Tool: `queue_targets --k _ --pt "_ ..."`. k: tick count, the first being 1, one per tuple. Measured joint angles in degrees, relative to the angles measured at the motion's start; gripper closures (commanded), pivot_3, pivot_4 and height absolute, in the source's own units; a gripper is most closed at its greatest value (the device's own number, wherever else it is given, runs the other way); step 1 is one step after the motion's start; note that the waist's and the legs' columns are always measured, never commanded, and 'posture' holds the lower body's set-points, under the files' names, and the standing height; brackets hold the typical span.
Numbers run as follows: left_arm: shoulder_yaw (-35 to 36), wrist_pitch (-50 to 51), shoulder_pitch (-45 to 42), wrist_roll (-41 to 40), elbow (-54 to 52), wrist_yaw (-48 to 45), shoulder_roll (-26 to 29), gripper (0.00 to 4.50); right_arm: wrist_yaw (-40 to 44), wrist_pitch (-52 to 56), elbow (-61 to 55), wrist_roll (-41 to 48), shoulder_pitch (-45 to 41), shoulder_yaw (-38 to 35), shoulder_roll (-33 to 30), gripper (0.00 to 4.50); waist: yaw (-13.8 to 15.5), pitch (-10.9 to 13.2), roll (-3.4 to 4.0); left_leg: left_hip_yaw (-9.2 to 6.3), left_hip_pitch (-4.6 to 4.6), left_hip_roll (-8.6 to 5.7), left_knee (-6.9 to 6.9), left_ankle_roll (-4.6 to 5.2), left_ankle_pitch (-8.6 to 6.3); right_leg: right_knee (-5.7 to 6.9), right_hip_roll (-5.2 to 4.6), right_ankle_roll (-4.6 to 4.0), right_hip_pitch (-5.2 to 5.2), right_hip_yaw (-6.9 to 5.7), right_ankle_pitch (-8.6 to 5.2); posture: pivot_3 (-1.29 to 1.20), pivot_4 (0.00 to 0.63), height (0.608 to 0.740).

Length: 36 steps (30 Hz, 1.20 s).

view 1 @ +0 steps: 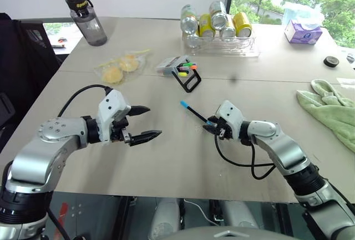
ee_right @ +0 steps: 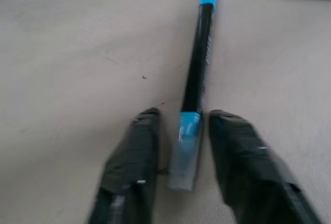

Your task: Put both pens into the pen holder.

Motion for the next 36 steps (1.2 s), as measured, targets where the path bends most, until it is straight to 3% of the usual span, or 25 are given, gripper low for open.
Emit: queue_targets --k 13,19,24,36 --pt "-2.5 -0.5 -4.0 0.3 2.4 -1.3 0.0 0.0 -1.9 2.3 -2.0 0.3 2.1 -2.0 1.3 3.48 0.0 0.0 0.0 -0.02 0.01 -0.01 0.06 0.21 -0.12 0.09 0.0 0.01 0.0 0.01 -0.01 0.0 0.15 0.74" --pt "-0.8 1.5 -4.6 -3.5 4.1 1.9 -6.2 0.0 -0.8 3.9 -4.8 4.8 5.9 -7.1 0.6 3.48 0.0 0.0 0.0 -0.07 -0.04 -0.01 0.08 0.22 -0.13 0.09 0.0 0.01 -0.01 -0.01 0.0 0.0 0.15 0.74" --pt "-0.4 1.7 -4.5 -3.6 4.5 2.9 -6.4 0.0 -0.4 4.8 -6.2 5.4 7.1 -9.1 -2.2 3.48 -0.2 0.0 0.0 -0.07 -0.03 0.0 0.08 0.22 -0.13 0.1 0.01 0.01 -0.01 -0.02 -0.01 0.0 0.15 0.74" --pt "0.0 1.6 -4.5 -3.2 5.6 2.9 -6.0 0.0 1.4 1.6 -6.1 5.4 7.3 -8.0 -1.1 3.48 -0.1 0.0 0.0 -0.07 -0.04 -0.01 0.08 0.23 -0.14 0.08 0.01 0.02 -0.02 -0.02 -0.01 0.0 0.15 0.74"
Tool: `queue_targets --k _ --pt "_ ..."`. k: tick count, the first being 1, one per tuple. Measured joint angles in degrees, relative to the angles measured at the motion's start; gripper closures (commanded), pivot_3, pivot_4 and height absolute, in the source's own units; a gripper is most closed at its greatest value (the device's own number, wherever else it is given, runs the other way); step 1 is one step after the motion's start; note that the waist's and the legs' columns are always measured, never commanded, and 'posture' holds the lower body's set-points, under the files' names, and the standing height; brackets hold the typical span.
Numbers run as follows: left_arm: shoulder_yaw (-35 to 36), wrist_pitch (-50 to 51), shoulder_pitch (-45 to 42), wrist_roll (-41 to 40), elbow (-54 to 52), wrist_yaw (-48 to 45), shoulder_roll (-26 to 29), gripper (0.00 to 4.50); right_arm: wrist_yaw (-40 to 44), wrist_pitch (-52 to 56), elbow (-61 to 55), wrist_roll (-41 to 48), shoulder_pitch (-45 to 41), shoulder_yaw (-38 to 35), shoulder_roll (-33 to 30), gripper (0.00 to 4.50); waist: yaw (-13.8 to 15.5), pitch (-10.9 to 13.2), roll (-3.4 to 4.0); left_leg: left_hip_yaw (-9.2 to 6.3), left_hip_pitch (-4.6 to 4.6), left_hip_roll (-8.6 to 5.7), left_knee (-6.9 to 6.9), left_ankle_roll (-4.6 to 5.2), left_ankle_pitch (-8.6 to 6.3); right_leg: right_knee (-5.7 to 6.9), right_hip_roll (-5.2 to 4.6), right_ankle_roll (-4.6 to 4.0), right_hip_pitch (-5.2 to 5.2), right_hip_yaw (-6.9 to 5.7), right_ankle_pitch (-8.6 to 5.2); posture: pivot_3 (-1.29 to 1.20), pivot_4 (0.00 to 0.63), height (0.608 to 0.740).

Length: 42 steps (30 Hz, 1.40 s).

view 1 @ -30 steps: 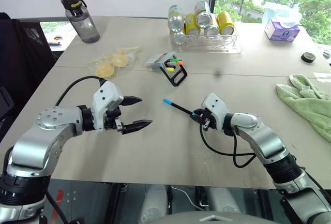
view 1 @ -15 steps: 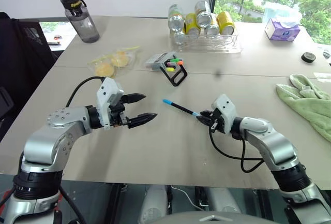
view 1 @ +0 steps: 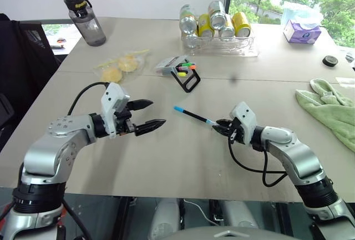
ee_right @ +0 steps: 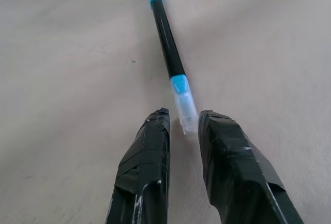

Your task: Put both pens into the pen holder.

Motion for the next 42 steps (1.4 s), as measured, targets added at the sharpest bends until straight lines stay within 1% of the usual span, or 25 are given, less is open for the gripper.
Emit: queue_targets --k 4,11,15,18,19,21,30,32,34,35,37,39,42 --pt "0.1 -0.2 0.0 0.0 0.0 0.0 0.1 0.0 0.5 -1.9 1.4 -1.0 -0.5 0.2 -0.2 3.48 0.0 0.0 0.0 0.0 0.0 0.0 0.0 0.0 0.0 0.0 0.0 0.0 0.0 0.0 0.0 0.0 0.15 0.74" --pt "0.1 -0.4 0.0 0.0 0.0 0.0 0.1 0.0 2.8 -4.5 2.8 -2.7 -1.6 4.1 -0.1 3.48 0.0 0.0 0.0 0.0 0.0 0.0 0.0 0.0 0.0 0.0 0.0 0.0 -0.01 0.0 0.0 0.0 0.15 0.74" --pt "0.2 -0.4 0.1 0.0 0.0 0.1 0.4 0.0 2.1 -5.7 8.4 -4.9 -6.1 5.4 2.5 3.48 -0.1 0.0 0.0 0.02 0.0 0.0 0.01 0.0 0.0 0.02 0.0 -0.01 -0.04 0.01 0.0 0.0 0.15 0.74" --pt "0.2 -0.4 0.2 0.0 0.0 0.1 0.6 0.0 2.0 -5.6 9.5 -5.7 -7.2 6.3 3.2 3.48 0.0 0.0 0.0 0.01 -0.02 0.0 0.0 0.0 0.0 0.01 0.0 -0.01 -0.04 0.01 0.0 0.0 0.15 0.74" --pt "0.2 -0.4 0.2 0.0 0.0 0.1 0.6 0.0 2.0 -5.6 9.8 -5.8 -7.4 6.4 3.5 4.02 0.0 0.0 0.0 0.02 -0.02 0.0 0.0 0.0 0.0 0.01 -0.01 -0.01 -0.04 0.01 0.0 0.0 0.15 0.74" --pt "0.2 -0.4 0.2 0.0 0.0 0.1 0.7 0.0 2.0 -5.5 9.9 -6.0 -7.6 6.4 3.8 4.47 0.0 0.0 0.0 0.02 -0.02 0.0 0.0 0.0 0.0 0.01 -0.02 -0.01 -0.03 0.01 0.0 0.0 0.15 0.74" --pt "0.2 -0.5 0.2 0.1 0.0 0.1 0.8 0.0 2.9 -5.5 9.3 -6.1 -7.2 6.3 3.4 4.47 0.0 0.0 0.0 0.01 -0.02 0.0 0.0 0.0 0.0 0.01 -0.02 -0.01 -0.04 0.0 0.0 0.0 0.15 0.74" --pt "0.2 -0.6 0.2 0.1 0.0 0.1 0.8 0.0 2.9 -5.5 8.8 -4.9 -6.6 5.5 3.9 4.47 0.0 0.0 0.01 0.01 -0.03 0.0 0.0 0.0 0.0 0.01 -0.02 -0.01 -0.04 0.0 0.0 0.0 0.15 0.74" --pt "0.2 -1.6 0.1 0.2 0.0 0.7 0.4 0.0 2.9 -5.6 7.7 -2.5 -5.8 3.0 4.9 4.47 0.0 0.0 0.01 0.0 -0.03 0.0 0.0 0.0 0.0 0.01 -0.02 -0.01 -0.04 0.0 0.0 0.0 0.15 0.74" --pt "0.6 -2.3 -0.9 0.2 0.3 2.1 -1.7 0.0 2.7 -5.7 6.4 -0.6 -5.3 0.6 5.6 4.47 0.1 0.0 0.02 0.0 -0.04 0.0 0.0 0.0 0.0 0.01 -0.03 -0.01 -0.04 0.0 0.01 0.0 0.15 0.74" --pt "2.0 -2.6 -3.6 -1.2 1.0 6.0 -7.5 0.0 2.3 -5.9 4.5 3.0 -5.2 -3.3 7.8 4.47 0.4 0.0 0.0 -0.06 -0.08 0.0 0.06 0.0 0.0 0.01 -0.03 0.0 -0.01 -0.05 0.01 0.0 0.15 0.74" --pt "2.4 -2.4 -5.4 -2.4 1.3 8.7 -11.0 0.0 2.1 -6.2 2.7 5.7 -5.2 -4.9 9.6 4.47 0.3 0.0 -0.01 -0.07 -0.08 0.0 0.07 0.0 0.0 0.01 -0.02 0.01 0.01 -0.05 0.02 0.0 0.15 0.74" --pt "2.3 -1.7 -7.4 -3.1 1.5 12.6 -15.5 0.0 2.2 -6.7 1.1 7.9 -5.1 -5.2 10.2 4.47 0.0 0.0 -0.01 -0.06 -0.08 0.0 0.07 0.0 0.0 0.02 -0.03 0.01 0.01 -0.05 0.02 0.0 0.15 0.74"
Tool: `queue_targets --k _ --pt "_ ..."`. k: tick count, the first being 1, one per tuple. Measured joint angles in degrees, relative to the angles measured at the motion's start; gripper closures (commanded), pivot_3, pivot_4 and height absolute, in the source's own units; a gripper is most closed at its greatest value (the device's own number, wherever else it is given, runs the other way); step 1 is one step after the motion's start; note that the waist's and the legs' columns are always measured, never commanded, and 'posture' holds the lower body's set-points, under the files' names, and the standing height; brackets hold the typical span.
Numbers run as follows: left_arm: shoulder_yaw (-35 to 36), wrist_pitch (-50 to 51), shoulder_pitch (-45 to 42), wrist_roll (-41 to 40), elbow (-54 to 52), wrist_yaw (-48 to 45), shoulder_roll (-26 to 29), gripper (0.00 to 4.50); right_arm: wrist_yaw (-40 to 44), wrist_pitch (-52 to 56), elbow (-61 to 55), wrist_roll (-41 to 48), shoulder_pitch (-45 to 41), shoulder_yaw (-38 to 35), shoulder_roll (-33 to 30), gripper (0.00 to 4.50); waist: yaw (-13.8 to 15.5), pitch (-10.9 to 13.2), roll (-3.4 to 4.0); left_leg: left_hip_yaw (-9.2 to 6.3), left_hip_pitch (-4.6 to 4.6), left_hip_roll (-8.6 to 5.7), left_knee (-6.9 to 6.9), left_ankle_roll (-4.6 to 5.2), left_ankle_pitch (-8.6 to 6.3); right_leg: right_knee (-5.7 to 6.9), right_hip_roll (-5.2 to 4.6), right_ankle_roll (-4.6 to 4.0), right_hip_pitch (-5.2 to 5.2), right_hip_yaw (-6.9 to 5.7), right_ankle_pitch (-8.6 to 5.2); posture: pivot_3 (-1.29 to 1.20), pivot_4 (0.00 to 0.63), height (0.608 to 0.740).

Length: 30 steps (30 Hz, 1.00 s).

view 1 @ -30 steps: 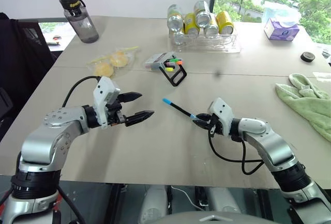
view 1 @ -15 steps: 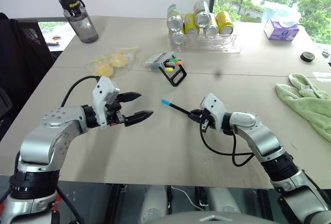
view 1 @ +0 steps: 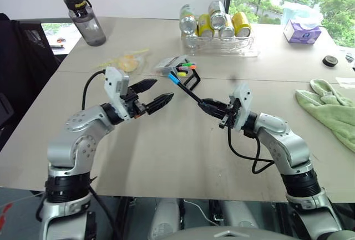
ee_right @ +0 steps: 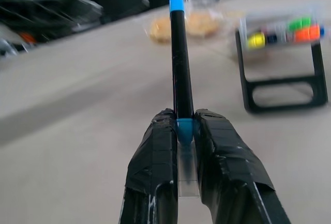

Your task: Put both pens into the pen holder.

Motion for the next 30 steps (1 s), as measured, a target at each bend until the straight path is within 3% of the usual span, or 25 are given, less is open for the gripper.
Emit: queue_targets --k 1,5,9,12,19,21,26,30 --pt "0.0 0.9 -1.7 -1.4 0.5 2.8 -4.0 0.0 0.0 0.0 -0.2 0.9 0.0 -0.1 0.2 4.47 0.1 0.0 0.0 -0.02 -0.01 0.0 0.0 0.0 0.0 0.0 0.0 0.0 0.0 -0.01 0.0 0.0 0.15 0.74" --pt "-0.3 2.7 -4.4 -5.4 0.7 7.3 -10.5 0.0 -0.4 0.1 -1.9 2.9 -0.1 -0.1 1.2 4.47 0.0 0.0 -0.01 -0.04 -0.01 0.0 0.0 0.0 0.0 0.01 0.01 0.0 0.0 -0.01 0.0 0.0 0.15 0.74" --pt "-0.2 5.0 -5.5 -9.6 0.8 9.0 -13.2 0.0 -1.0 1.1 -3.5 5.5 -0.1 -0.1 2.2 4.47 -0.3 0.0 -0.01 -0.04 0.01 0.0 0.0 -0.02 0.01 0.03 0.03 0.0 0.0 0.0 0.0 0.0 0.15 0.74" --pt "0.1 6.1 -5.3 -11.7 0.9 8.9 -13.2 0.79 -1.3 1.7 -4.1 7.3 -0.1 -0.1 2.2 4.47 -0.2 0.0 -0.01 -0.06 0.01 0.01 0.0 -0.02 0.02 0.03 0.04 0.0 0.0 -0.01 0.0 0.0 0.15 0.74" --pt "-0.8 7.3 -5.0 -15.6 0.6 6.9 -13.6 4.03 -1.9 3.2 -4.7 8.5 0.1 0.0 1.0 4.47 0.0 0.0 -0.01 -0.06 0.0 -0.02 0.0 -0.03 0.02 0.02 0.03 0.0 0.01 -0.01 0.0 0.0 0.15 0.74" --pt "-1.2 7.5 -5.2 -17.2 0.3 7.0 -14.3 4.49 -2.1 3.6 -4.7 8.5 0.1 0.1 0.9 3.45 -0.1 0.0 -0.01 -0.06 0.0 -0.02 0.0 -0.03 0.02 0.02 0.03 0.0 0.01 -0.01 0.0 0.0 0.15 0.74" --pt "-0.9 7.3 -5.3 -17.2 0.3 8.6 -13.8 4.5 -3.4 3.9 -4.6 9.7 -0.1 -2.0 0.9 1.27 -0.1 0.0 -0.01 -0.08 0.0 -0.01 0.0 -0.02 0.01 0.02 0.06 0.0 0.01 0.0 0.0 0.0 0.15 0.74" --pt "-2.4 4.7 -7.9 -13.1 0.3 9.8 -13.2 4.5 -1.9 4.4 -2.5 10.1 0.3 -5.0 -5.4 1.27 0.5 0.0 -0.01 -0.12 -0.05 -0.21 0.01 0.0 0.01 -0.06 -0.05 0.0 0.04 -0.01 0.0 0.0 0.15 0.74"
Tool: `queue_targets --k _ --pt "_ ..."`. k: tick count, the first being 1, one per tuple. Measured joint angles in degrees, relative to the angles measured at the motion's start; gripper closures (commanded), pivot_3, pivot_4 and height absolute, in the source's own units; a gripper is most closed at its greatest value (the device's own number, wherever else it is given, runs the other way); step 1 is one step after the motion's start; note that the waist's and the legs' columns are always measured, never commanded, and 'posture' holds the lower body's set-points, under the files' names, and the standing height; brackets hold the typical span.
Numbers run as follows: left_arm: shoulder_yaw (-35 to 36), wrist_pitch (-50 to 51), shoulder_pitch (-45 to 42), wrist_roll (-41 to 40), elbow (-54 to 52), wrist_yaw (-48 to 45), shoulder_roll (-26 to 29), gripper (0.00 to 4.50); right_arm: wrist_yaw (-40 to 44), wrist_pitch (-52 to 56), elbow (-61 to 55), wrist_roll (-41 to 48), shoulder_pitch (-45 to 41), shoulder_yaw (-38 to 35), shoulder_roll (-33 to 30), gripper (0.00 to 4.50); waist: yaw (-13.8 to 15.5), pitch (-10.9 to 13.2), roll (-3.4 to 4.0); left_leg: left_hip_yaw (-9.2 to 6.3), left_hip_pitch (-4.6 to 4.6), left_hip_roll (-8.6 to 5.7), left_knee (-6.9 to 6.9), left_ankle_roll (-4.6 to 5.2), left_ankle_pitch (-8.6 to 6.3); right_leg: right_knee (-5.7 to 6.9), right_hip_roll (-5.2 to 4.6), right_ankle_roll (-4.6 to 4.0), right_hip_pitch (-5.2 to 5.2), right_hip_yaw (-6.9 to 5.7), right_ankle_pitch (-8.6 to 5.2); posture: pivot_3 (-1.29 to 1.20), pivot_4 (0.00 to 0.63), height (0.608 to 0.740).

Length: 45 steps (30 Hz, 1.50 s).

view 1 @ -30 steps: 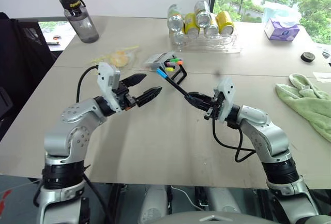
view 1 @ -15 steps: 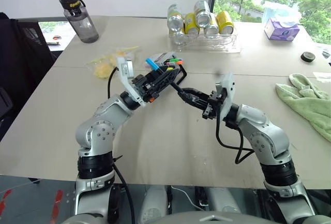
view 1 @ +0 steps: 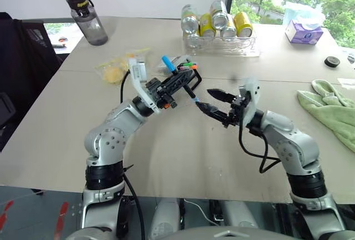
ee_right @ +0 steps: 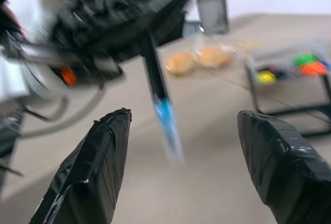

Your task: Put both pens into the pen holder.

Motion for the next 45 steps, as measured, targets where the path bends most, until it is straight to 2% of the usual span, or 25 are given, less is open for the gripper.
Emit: queue_targets --k 5,8,10,13,16,23,32,45 --pt "-4.6 -9.0 -1.9 10.9 1.4 1.1 -0.5 4.5 4.1 -3.9 5.3 -0.1 0.2 -8.4 -8.1 1.27 0.1 0.0 0.02 -0.01 -0.02 -0.06 -0.05 0.07 -0.04 -0.15 0.02 0.0 0.03 0.04 0.0 0.0 0.15 0.74" --pt "-7.9 -21.4 -6.0 24.6 9.2 4.9 -0.4 4.5 10.9 -5.5 7.6 2.2 1.3 -14.5 -15.7 1.27 0.6 0.0 0.04 -0.07 -0.03 -0.07 -0.16 0.09 -0.05 -0.29 0.09 0.0 0.05 0.02 0.01 0.0 0.15 0.74" --pt "-11.1 -28.9 -8.0 33.6 14.4 6.0 2.0 4.5 14.7 -5.6 7.6 3.5 3.0 -16.4 -19.3 1.27 0.6 0.0 0.05 -0.08 0.01 -0.07 -0.37 0.09 -0.04 -0.43 0.13 0.0 0.05 0.05 0.01 0.0 0.15 0.74" --pt "-16.5 -39.4 -11.6 46.3 22.7 8.9 3.9 4.5 17.9 -4.4 7.2 6.5 4.0 -17.4 -21.1 1.27 0.6 0.0 0.05 -0.07 0.02 -0.06 -0.5 0.08 -0.04 -0.51 0.11 0.0 0.03 0.07 0.01 0.0 0.15 0.74" --pt "-21.5 -47.7 -14.9 55.6 27.9 11.1 4.3 4.5 18.4 -3.3 5.6 9.0 4.1 -17.6 -21.1 1.27 1.0 0.0 0.05 -0.05 -0.01 -0.07 -0.54 0.08 -0.04 -0.56 0.04 0.02 0.03 0.06 0.01 0.0 0.15 0.74" --pt "-29.3 -57.8 -17.5 70.8 30.4 15.5 3.6 4.5 17.6 -3.0 4.4 10.8 5.3 -17.9 -21.2 1.27 1.1 0.0 0.05 -0.03 -0.04 -0.08 -0.55 0.08 -0.04 -0.57 -0.03 0.08 0.03 0.03 -0.02 0.0 0.15 0.74" --pt "-30.4 -57.4 -17.2 77.6 27.7 19.6 0.9 4.5 16.6 -2.1 3.7 11.6 5.9 -19.1 -22.2 1.27 1.0 0.0 0.06 -0.01 0.0 -0.07 -0.54 0.06 -0.03 -0.52 -0.03 0.08 0.02 0.04 -0.02 0.0 0.15 0.74" --pt "-30.2 -52.2 -17.8 79.7 35.2 19.8 2.1 4.5 16.6 -2.1 3.7 11.9 5.4 -19.1 -22.9 1.27 1.0 0.0 0.06 -0.02 0.0 -0.08 -0.54 -0.02 0.02 -0.51 -0.02 0.08 0.02 0.03 -0.03 0.0 0.15 0.74"
